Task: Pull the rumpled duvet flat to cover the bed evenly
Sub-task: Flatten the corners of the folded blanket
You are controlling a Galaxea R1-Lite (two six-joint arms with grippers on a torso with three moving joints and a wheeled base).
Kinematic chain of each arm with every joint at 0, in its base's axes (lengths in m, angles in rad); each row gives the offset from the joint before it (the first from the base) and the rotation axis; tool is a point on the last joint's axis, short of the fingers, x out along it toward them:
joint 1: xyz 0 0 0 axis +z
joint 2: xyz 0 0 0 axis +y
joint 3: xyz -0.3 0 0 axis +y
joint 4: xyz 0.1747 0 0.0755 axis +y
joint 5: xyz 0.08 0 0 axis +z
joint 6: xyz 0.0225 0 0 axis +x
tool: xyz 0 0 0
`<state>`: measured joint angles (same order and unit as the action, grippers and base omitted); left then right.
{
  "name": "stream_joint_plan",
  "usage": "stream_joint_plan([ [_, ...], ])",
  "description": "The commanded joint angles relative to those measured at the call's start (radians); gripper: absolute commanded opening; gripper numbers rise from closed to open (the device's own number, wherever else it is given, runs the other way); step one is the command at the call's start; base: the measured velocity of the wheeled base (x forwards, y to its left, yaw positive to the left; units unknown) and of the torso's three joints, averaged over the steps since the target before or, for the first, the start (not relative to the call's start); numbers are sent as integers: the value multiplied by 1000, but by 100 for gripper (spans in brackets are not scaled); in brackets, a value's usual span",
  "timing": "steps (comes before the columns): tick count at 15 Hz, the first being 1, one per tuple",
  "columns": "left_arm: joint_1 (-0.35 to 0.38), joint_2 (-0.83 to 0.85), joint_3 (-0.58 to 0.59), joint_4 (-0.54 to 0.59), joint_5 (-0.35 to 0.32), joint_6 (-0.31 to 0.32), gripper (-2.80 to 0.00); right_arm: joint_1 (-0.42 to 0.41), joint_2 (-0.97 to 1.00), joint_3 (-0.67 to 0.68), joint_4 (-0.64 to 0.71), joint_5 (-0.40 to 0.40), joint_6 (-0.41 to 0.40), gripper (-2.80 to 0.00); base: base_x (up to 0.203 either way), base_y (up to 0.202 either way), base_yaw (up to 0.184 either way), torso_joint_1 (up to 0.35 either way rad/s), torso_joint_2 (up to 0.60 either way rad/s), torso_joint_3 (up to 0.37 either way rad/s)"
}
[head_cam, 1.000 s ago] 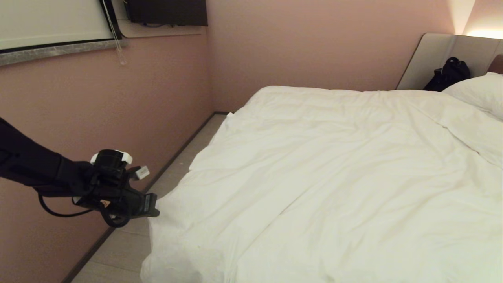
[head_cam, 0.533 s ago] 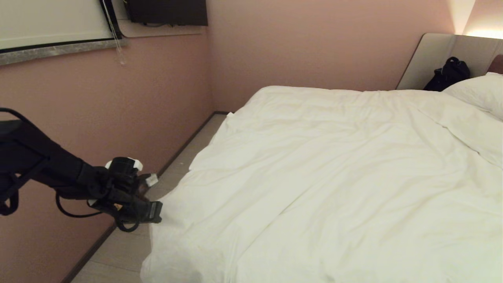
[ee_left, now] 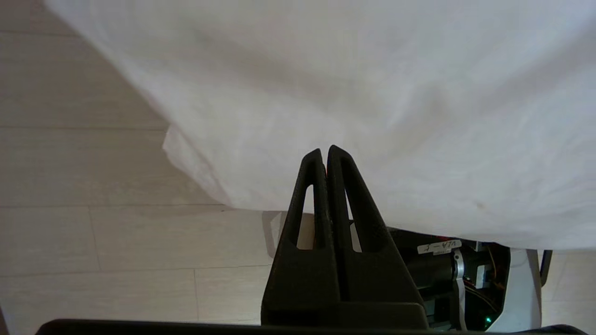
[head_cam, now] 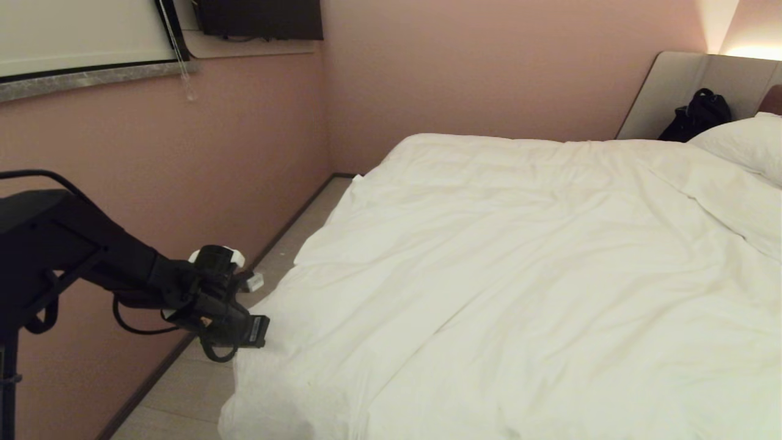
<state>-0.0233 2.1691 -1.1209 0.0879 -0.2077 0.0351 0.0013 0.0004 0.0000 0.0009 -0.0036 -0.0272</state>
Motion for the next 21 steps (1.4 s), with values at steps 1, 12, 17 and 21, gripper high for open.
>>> stream_joint_plan([
  [1, -25, -2, -2, 1, 0, -1, -280, 0, 0, 0, 1, 0, 0, -280, 0, 0, 0, 0, 0, 0],
  [12, -99, 28, -40, 0, 27, -70, 0, 0, 1, 0, 1, 0, 0, -280, 0, 0, 0, 0, 0, 0],
  [17, -165, 36, -40, 3, 27, -95, 0, 0, 1, 0, 1, 0, 0, -280, 0, 0, 0, 0, 0, 0],
  [21, -197, 48, -62, 2, 28, -117, 0, 0, 1, 0, 1, 0, 0, -280, 0, 0, 0, 0, 0, 0],
])
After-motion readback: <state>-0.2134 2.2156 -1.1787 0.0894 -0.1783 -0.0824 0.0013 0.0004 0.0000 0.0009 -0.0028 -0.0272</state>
